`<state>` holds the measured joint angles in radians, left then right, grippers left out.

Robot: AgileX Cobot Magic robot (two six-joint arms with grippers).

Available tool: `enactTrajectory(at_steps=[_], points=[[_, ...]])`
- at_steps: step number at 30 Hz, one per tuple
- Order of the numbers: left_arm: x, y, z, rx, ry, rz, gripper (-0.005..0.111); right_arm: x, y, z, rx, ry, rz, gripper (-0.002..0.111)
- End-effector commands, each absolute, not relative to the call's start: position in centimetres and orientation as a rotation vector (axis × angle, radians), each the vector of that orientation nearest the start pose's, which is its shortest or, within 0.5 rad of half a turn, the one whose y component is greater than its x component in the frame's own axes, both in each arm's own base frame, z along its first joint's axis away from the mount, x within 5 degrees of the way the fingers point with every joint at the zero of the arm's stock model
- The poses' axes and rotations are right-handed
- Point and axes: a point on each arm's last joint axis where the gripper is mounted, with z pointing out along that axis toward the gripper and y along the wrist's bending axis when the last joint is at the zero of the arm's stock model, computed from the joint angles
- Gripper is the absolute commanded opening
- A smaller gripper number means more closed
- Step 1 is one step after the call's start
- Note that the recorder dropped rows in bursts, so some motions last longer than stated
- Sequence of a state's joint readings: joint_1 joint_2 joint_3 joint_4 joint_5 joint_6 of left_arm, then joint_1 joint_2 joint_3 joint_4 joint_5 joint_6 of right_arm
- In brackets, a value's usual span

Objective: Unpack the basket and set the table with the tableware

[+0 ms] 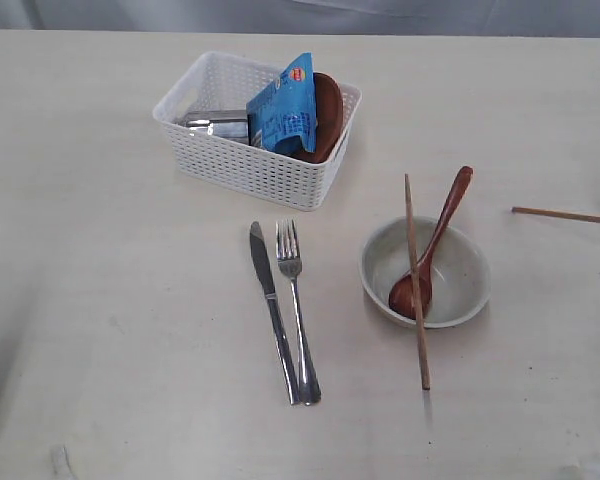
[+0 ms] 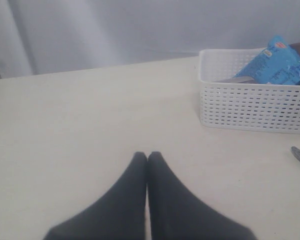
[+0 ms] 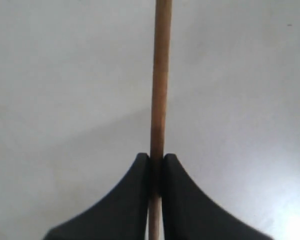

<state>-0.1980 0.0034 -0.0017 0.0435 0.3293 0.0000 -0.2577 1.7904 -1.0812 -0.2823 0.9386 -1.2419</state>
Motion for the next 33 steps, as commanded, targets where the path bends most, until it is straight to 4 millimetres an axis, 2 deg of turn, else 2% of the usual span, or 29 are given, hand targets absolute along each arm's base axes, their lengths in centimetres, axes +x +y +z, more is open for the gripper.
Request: enactTrajectory(at_steps=[1, 7, 12, 18, 20, 21, 23, 24, 27, 30, 33], points=[[5.3, -0.9, 18.4, 0.207, 1.799, -0.093, 0.0, 30.8, -9.9, 15.5, -1.497, 2.869, -0.213, 0.0], [5.3, -0.9, 18.4, 0.207, 1.799, -0.093, 0.0, 30.9, -9.9, 13.0, -1.232, 3.056, -0.148, 0.0], [5.3, -0.9, 18.4, 0.207, 1.799, -0.093, 0.0, 30.4, -9.9, 11.5, -1.269, 3.137, -0.068, 0.0], [5.3, -0.9, 18.4, 0.207, 1.799, -0.093, 0.0, 30.4, -9.7, 10.9, -1.252, 3.15, -0.024, 0.0], [5.3, -0.9, 18.4, 0.207, 1.799, -0.093, 0.0, 30.2, -9.3, 11.0, -1.369, 3.115, 0.054, 0.0], [5.3, -0.9, 18.4, 0.207, 1.799, -0.093, 0.0, 29.7, -8.9, 11.1, -1.592, 3.063, 0.162, 0.0], [5.3, -0.9, 18.4, 0.207, 1.799, -0.093, 0.0, 28.8, -8.2, 11.5, -1.933, 2.947, 0.339, 0.0], [5.3, -0.9, 18.4, 0.207, 1.799, -0.093, 0.0, 28.6, -8.0, 11.8, -2.145, 2.843, 0.403, 0.0], [5.3, -0.9, 18.4, 0.207, 1.799, -0.093, 0.0, 28.8, -8.5, 12.1, -2.354, 2.792, 0.256, 0.0], [5.3, -0.9, 18.4, 0.207, 1.799, -0.093, 0.0, 29.0, -9.9, 12.5, -2.424, 2.879, -0.009, 0.0], [5.3, -0.9, 18.4, 0.207, 1.799, -0.093, 0.0, 29.3, -11.1, 13.0, -2.581, 2.843, -0.236, 0.0]])
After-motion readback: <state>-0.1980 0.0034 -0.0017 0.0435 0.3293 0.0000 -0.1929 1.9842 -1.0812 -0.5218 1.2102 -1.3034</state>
